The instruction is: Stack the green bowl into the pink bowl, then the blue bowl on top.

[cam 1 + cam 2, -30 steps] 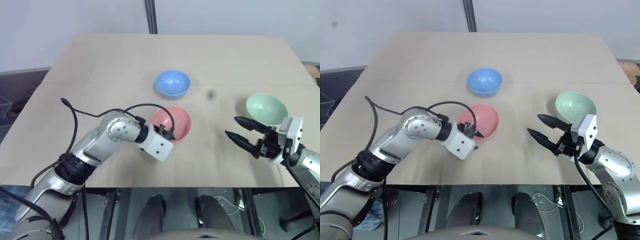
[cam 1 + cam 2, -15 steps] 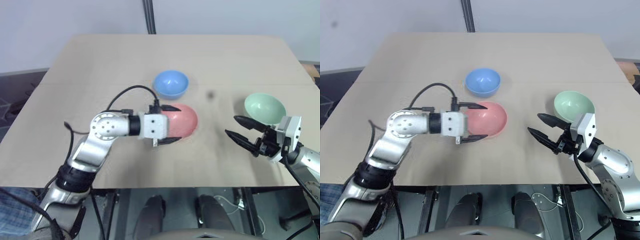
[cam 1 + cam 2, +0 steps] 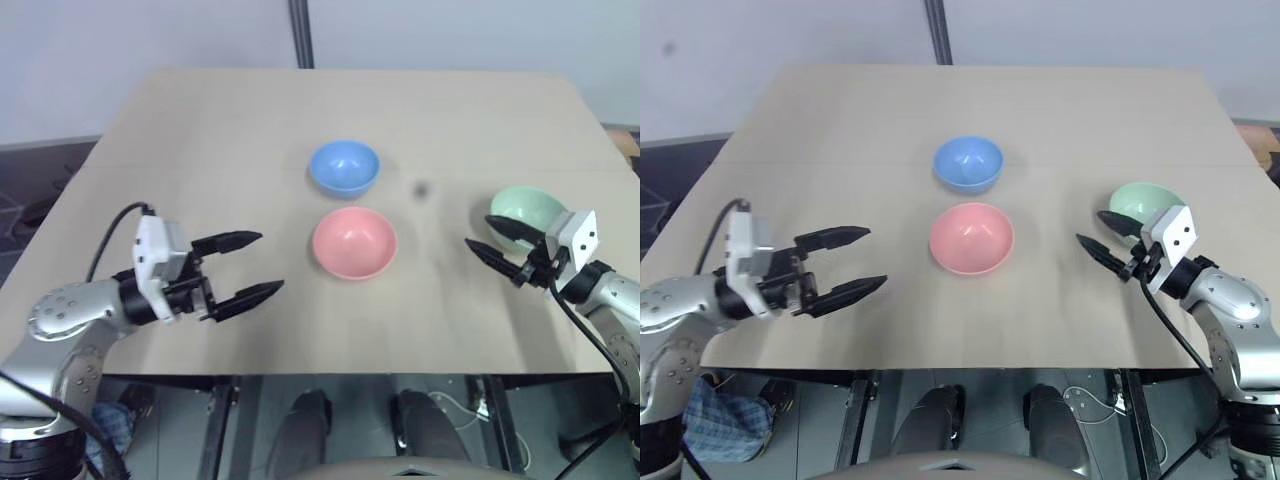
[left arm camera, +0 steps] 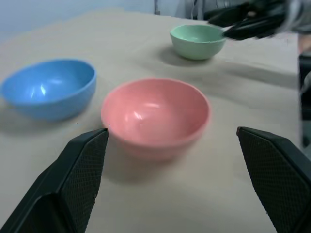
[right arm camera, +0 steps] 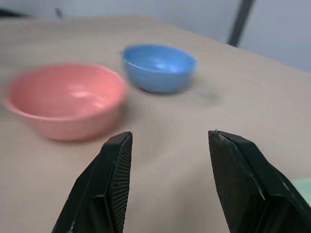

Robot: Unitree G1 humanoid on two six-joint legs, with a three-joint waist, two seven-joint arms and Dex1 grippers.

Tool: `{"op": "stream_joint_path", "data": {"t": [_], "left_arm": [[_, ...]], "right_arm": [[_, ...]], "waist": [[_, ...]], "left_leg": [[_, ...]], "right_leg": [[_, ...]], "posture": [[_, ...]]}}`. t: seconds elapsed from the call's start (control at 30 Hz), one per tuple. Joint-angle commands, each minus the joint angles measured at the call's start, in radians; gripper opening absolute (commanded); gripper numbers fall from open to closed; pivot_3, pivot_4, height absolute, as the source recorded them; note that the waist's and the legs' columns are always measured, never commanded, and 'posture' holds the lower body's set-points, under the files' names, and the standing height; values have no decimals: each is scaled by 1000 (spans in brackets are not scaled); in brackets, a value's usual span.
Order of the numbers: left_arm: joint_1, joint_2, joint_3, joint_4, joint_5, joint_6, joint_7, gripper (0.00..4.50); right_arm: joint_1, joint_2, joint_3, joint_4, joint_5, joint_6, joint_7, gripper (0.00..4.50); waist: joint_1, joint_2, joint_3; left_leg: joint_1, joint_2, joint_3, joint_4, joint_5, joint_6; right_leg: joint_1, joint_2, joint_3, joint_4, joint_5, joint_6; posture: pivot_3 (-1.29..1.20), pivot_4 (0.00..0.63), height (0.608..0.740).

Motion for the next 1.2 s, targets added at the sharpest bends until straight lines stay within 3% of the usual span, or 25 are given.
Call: {"op": "stream_joint_path", "data": {"t": [0.03, 0.33, 0.6, 0.7, 0.8, 0.83, 1.2], "left_arm": [[38, 32, 66, -40, -42, -11, -43, 4466], [125, 69, 84, -63, -73, -21, -117, 4466], [111, 64, 49, -63, -67, -32, -108, 4466], [107, 64, 41, -61, -67, -35, -107, 4500], [102, 63, 33, -59, -68, -38, -104, 4500], [100, 62, 30, -57, -68, -40, -104, 4500], [90, 52, 24, -33, -54, -60, -84, 4500]], "right_arm": [[-54, -17, 15, 69, -89, -40, -41, 2618], [-147, -18, 85, 215, -277, 46, -176, 2618], [-166, -60, 150, 160, -322, 362, -183, 2618], [-183, -66, 151, 156, -331, 380, -192, 1825], [-179, -73, 151, 152, -331, 367, -177, 340], [-174, -75, 153, 148, -332, 362, -172, 51], [-178, -77, 147, 59, -271, 283, -81, 51]], "waist": [[1, 0, 0], [-6, 1, 0], [-5, 1, 0], [-5, 1, 0], [-5, 0, 0], [-5, -2, -1], [-9, -4, -3]], "left_leg": [[0, 0, 0, 0, 0, 0], [0, 0, 2, -2, 0, 0], [0, 0, 2, -2, 0, 0], [1, 0, 2, -2, 0, 0], [0, 0, 2, -2, 0, 0], [0, 0, 2, -2, 0, 0], [1, 0, 2, -2, 0, 0]], "right_leg": [[0, 0, 0, 0, 0, 0], [-1, 0, 1, -1, 0, 0], [0, 0, 2, -1, 0, 0], [0, 0, 2, -1, 0, 0], [0, 0, 2, -1, 0, 0], [0, 0, 2, -1, 0, 0], [0, 0, 2, -1, 0, 0]], "posture": [[0, 150, 740], [0, 150, 740], [0, 150, 740], [0, 150, 740], [0, 150, 740], [0, 150, 740], [0, 150, 740]]}}
